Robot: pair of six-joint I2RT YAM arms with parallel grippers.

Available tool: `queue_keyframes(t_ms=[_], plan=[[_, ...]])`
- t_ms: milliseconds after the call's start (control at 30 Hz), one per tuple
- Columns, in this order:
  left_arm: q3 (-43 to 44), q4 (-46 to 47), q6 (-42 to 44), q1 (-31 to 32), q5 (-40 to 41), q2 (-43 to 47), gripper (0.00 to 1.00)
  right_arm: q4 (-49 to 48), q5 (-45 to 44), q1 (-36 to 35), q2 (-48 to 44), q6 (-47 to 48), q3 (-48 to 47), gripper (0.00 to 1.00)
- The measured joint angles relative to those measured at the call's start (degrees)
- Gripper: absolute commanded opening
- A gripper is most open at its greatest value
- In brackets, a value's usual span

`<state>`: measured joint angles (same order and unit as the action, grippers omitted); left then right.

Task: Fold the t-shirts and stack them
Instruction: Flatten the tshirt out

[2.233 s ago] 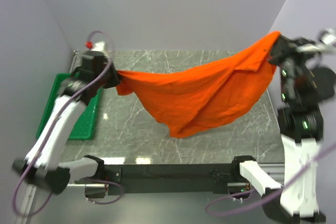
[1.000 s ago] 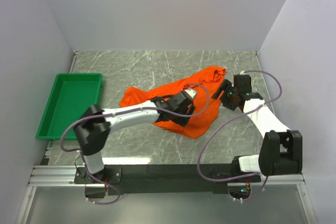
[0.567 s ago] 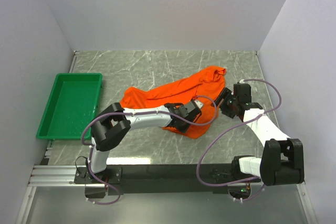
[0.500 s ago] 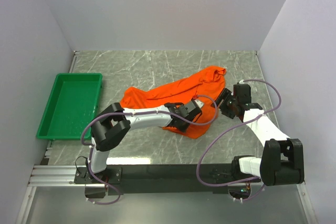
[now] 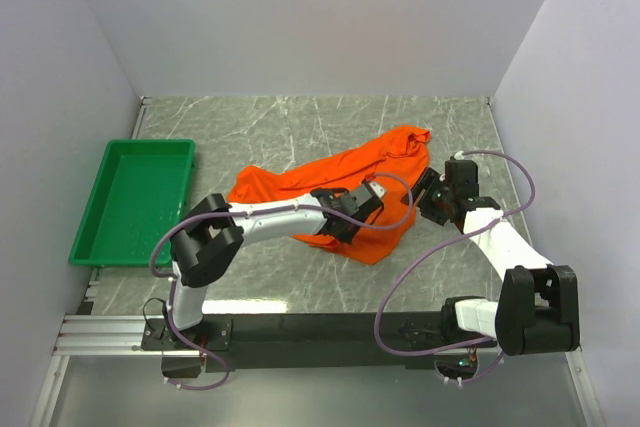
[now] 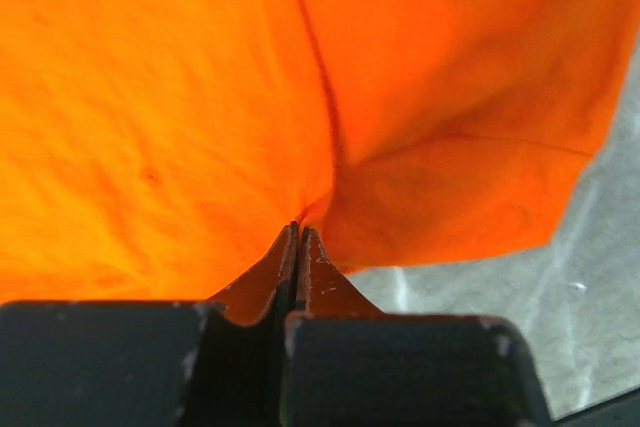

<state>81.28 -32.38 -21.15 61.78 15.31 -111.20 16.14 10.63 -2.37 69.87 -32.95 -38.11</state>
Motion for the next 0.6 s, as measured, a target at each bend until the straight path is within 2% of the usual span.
queue_keyframes(t_ms=[167,267,333,367,400,467,500,567,600], plan=[[4.76,-2.86,5.03,-5.53,2.69,-0.04,0.01,-0.15,0.61,0.0,0.0,0.46,0.0,0.73],[12.46,-3.26,11.1,-12.74,8.11,-1.64,0.05,-0.48,1.11,0.0,-0.02,0.57,0.2,0.73],[20.85,-0.94,16.59,-18.36,13.94,-5.31,0.17,-0.5,1.46,0.0,-0.02,0.66,0.31,0.73],[25.38,1.73,19.21,-21.18,17.46,-7.76,0.39,-0.52,1.57,0.0,-0.02,0.68,0.31,0.73],[29.16,3.5,21.62,-23.41,20.59,-9.94,0.5,-0.57,1.73,-0.04,-0.02,0.72,0.31,0.74],[37.75,8.92,25.59,-27.82,26.27,-15.17,0.66,-0.57,2.12,-0.37,-0.02,0.96,0.31,0.74],[40.94,11.39,26.91,-30.01,28.79,-17.25,0.8,-0.57,2.14,-0.57,-0.02,1.11,0.31,0.74],[43.78,14.19,27.91,-33.0,31.19,-18.97,0.92,-0.55,2.19,-1.38,-0.02,1.55,0.31,0.74],[43.93,14.71,27.5,-34.27,31.54,-19.06,0.94,-0.57,2.14,-1.95,-0.02,1.88,0.31,0.74]])
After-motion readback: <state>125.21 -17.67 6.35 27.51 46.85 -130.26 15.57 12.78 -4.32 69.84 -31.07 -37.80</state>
